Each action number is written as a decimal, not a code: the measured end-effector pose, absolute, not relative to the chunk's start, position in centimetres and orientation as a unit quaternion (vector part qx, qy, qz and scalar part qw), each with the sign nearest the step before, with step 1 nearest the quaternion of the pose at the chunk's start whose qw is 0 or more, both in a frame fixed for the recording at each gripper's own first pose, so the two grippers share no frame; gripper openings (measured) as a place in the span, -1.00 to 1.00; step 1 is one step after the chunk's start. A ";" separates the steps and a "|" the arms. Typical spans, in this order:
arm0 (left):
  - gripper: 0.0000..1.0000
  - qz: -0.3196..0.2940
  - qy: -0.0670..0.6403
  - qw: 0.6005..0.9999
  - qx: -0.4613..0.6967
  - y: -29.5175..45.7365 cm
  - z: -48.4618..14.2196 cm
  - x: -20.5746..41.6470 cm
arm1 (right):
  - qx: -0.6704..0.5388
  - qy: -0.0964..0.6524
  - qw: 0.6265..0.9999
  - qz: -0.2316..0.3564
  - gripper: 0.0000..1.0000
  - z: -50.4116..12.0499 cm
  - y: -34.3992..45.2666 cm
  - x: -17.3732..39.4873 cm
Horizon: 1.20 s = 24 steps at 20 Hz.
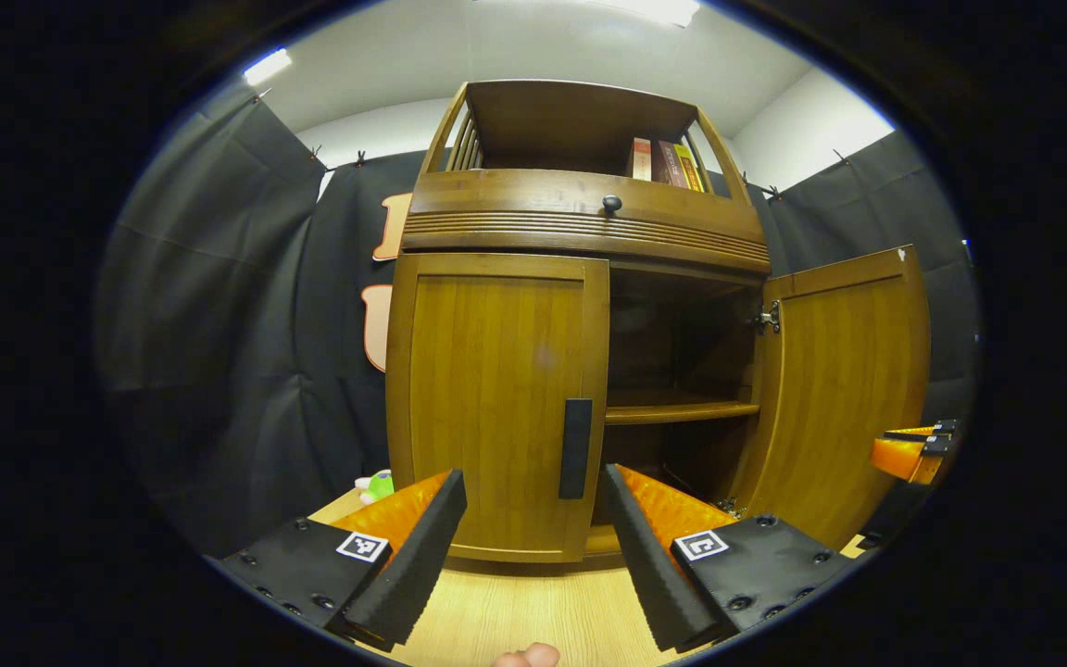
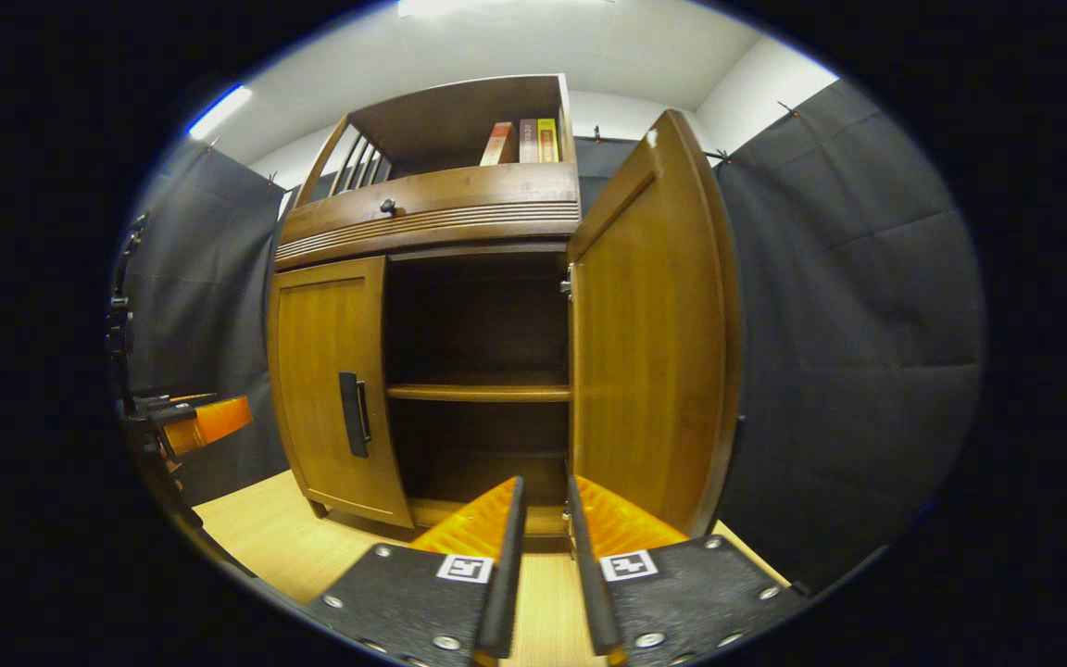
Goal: Open the right door of the double-door shoe cabinet with the right hand, and open the left door with the left hand.
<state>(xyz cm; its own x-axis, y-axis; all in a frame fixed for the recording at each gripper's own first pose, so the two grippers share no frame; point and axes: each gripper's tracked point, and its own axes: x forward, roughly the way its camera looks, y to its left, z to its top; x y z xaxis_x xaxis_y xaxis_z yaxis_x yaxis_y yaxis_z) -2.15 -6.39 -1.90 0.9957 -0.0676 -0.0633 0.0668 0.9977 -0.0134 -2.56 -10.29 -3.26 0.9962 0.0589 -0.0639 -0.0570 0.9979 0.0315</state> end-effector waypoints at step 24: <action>0.98 -0.110 0.032 0.993 0.000 -12.7 -4.7 14.4 | 0.041 0.041 0.998 0.019 0.85 -3.1 -10.1 -5.1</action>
<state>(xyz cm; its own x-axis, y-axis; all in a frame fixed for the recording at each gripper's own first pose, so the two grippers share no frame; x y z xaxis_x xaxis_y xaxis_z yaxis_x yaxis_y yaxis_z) 14.41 -12.65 -4.68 0.9736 -0.2191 -0.0638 0.2191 0.9757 -0.0072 -5.08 -10.14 -3.12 0.9959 0.0406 -0.0806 -0.0338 0.9959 0.0835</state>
